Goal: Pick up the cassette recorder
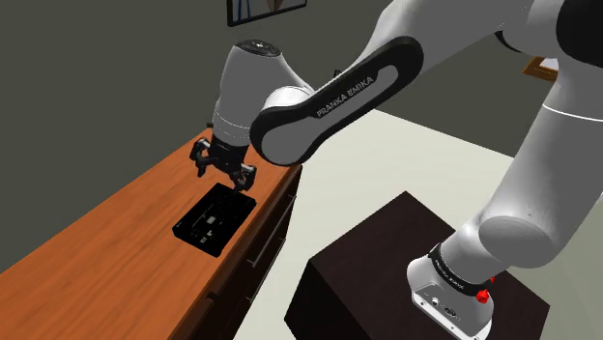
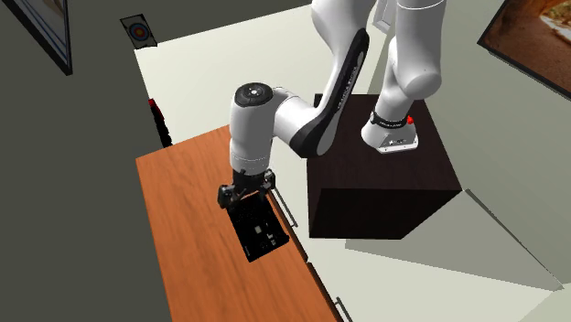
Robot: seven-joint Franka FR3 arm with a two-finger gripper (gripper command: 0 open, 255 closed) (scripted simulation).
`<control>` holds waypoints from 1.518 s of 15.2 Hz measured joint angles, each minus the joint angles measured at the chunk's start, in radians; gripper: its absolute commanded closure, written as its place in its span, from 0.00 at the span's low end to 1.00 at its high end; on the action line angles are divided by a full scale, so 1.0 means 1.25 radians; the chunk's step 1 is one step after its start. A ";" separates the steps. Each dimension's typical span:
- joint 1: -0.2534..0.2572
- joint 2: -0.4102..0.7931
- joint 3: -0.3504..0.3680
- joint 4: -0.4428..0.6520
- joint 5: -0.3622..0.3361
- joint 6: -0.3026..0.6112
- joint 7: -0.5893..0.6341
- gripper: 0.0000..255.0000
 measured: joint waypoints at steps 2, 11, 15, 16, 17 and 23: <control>0.036 0.045 -0.034 0.039 -0.043 0.004 0.060 0.00; 0.086 0.118 -0.091 0.054 -0.112 0.058 0.117 1.00; 0.086 0.119 -0.091 0.055 -0.113 0.059 0.117 1.00; 0.086 0.119 -0.092 0.055 -0.113 0.059 0.117 1.00; 0.086 0.119 -0.092 0.055 -0.113 0.059 0.117 1.00; 0.075 0.103 -0.078 0.054 -0.098 0.043 0.106 1.00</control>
